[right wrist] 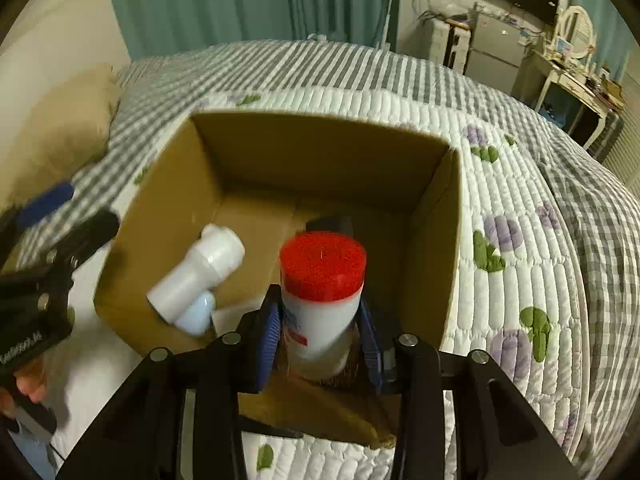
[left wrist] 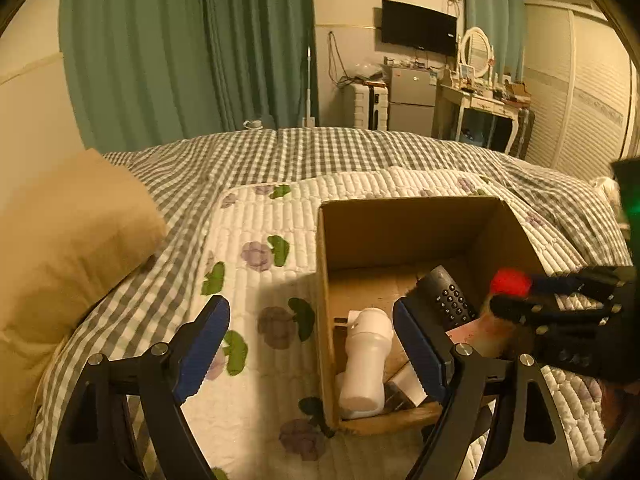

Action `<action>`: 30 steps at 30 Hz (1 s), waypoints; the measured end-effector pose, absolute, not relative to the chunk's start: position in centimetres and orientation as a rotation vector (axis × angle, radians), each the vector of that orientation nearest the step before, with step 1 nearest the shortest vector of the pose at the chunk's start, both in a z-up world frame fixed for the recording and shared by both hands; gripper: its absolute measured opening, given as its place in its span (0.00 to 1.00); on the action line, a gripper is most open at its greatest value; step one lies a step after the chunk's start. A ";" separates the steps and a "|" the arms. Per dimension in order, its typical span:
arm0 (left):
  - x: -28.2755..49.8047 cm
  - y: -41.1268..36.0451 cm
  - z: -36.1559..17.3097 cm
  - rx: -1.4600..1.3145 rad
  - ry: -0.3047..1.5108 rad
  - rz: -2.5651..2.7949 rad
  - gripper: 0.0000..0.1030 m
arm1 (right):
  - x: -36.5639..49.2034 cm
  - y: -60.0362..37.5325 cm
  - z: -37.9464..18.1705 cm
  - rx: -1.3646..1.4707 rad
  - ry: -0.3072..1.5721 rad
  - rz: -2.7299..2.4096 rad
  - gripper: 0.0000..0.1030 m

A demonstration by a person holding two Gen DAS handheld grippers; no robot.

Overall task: Organize rigid objects
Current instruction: 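Drop the charger into the box with left tool while right tool drops the bottle in, then grasp the white adapter with left tool while right tool grasps the black power bank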

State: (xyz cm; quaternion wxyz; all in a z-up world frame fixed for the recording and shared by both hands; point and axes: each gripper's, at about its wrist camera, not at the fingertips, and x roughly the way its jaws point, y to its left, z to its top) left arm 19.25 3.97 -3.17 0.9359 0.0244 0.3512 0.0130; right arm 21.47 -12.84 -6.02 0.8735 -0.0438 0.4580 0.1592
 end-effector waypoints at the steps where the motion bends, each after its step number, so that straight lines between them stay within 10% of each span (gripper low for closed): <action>1: 18.9 4.1 -2.9 0.044 0.716 0.029 0.86 | 21.1 -13.1 -5.2 -0.085 0.928 0.321 0.63; 16: 10.2 2.3 0.7 0.050 0.646 0.044 1.00 | 9.8 -15.8 0.8 -0.175 0.789 0.251 0.93; 30: 9.2 -1.5 -11.1 0.014 0.866 0.040 1.00 | 8.7 -18.0 -9.7 -0.157 0.930 0.207 1.00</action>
